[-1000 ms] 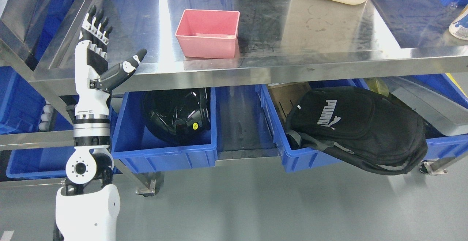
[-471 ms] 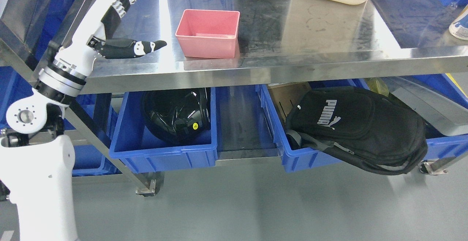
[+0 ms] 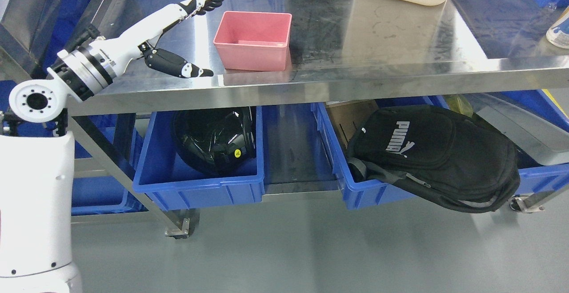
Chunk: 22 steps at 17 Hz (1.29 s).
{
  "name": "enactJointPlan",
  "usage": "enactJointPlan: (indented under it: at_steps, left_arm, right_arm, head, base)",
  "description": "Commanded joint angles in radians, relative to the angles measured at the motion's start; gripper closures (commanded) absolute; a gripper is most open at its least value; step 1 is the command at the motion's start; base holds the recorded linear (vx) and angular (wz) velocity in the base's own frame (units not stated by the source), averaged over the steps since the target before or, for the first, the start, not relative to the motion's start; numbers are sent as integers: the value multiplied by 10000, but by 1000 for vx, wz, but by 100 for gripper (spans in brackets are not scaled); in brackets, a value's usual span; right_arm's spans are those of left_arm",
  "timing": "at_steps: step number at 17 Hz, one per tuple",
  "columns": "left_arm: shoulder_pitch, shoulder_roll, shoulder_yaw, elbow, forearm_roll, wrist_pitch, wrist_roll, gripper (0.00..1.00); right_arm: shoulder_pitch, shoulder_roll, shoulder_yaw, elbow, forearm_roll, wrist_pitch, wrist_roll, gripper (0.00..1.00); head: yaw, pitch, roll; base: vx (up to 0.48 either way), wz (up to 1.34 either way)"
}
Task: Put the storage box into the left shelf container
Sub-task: 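Extend the left hand to the pink box rim and grasp it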
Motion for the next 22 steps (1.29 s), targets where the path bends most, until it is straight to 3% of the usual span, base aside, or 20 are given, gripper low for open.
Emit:
enactJointPlan:
  at_steps: [1,7,12,15,17,22]
  left_arm:
    - [-1084,-861,-1752,2469,-993,-17,-73,0]
    - [-1714,-1277,-2059,3743,-2097,-17,-73,1]
    - [-1960,-1568,-2075,4128,-2175,-2,-302,9]
    - [-1991,-1797,-2044,4235,-2175,-2,-686,22]
    - [-1975,-1814,-1922,4251,-2175,-2,-808,36]
    - [-1975,-1982,-941,4327,-2129,-215,-1575,84]
  right_arm:
    - [92,-175,-46,-175,15,-2,1,0]
    - [92,-175,-46,-175,15,-2,1,0]
    - [92,-175,-46,-175,15,-2,1,0]
    - [92,-175,-46,-175,15,-2,1,0]
    - [92,-175,-46,-175,15,-2,1,0]
    - [92,-175,-46,-175,15,-2,1,0]
  head:
    - [0,0,0]
    - [0,0,0]
    - [0,0,0]
    - [0,0,0]
    - [0,0,0]
    - [0,0,0]
  base:
    - [0,0]
    - [0,0]
    - [0,0]
    - [0,0]
    - [1,14]
    - [2,71]
